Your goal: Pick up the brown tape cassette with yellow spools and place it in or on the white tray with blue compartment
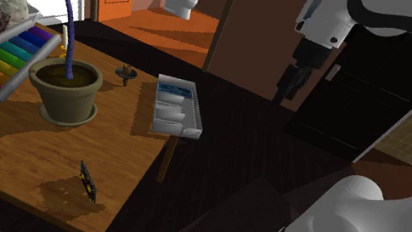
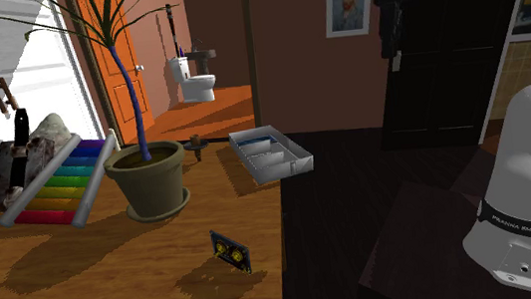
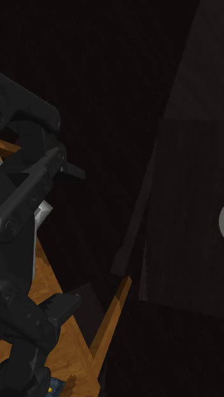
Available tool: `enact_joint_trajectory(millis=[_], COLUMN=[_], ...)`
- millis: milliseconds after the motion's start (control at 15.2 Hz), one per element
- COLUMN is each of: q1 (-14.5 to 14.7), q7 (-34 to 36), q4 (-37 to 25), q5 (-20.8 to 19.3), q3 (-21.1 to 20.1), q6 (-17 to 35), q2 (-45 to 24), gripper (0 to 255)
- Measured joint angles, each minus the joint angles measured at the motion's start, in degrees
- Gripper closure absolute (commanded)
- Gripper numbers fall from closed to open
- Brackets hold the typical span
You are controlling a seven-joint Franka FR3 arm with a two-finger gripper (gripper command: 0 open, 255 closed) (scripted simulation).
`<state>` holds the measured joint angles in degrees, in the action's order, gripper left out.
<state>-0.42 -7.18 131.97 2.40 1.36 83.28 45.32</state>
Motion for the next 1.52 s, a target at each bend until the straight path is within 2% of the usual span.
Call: enact_joint_trajectory(millis=[132,594,1122,1518], q1=[0.1,2.3,4.6,5.3], q7=[0.5,8.4,18.2,26.3], q4=[0.4,4.4,5.9,3.2], q5=[0.4,5.3,9.9,10.5], q3=[-0.5,-8.1,-17.9,-25.6], q6=[0.6,8.4,19.8,28.0], q2=[-0.2,-2.8,-11.1,-20.8], gripper=[0,0,0,0])
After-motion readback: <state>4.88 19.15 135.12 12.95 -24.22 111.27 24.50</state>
